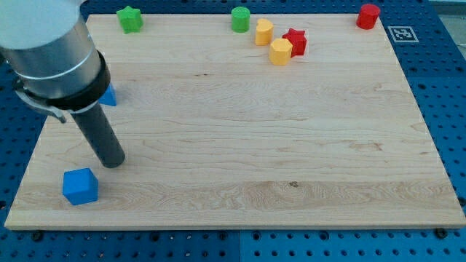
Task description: Move your arm towards center right
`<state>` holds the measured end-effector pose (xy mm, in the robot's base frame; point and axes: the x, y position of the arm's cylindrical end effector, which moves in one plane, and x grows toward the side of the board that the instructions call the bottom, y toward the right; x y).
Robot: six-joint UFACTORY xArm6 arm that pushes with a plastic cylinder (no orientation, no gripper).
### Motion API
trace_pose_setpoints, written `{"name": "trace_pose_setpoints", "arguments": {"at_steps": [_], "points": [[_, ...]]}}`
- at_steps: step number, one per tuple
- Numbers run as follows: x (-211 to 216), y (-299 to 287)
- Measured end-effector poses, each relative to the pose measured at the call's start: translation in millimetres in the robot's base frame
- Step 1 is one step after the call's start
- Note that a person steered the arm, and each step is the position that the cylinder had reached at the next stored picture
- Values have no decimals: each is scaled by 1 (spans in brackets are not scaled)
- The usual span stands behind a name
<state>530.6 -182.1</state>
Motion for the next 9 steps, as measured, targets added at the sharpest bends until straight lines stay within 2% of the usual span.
{"name": "trace_pose_setpoints", "arguments": {"at_steps": [1, 5, 6, 8, 9], "points": [[0, -15], [26, -16], [25, 9], [25, 116], [25, 134]]}}
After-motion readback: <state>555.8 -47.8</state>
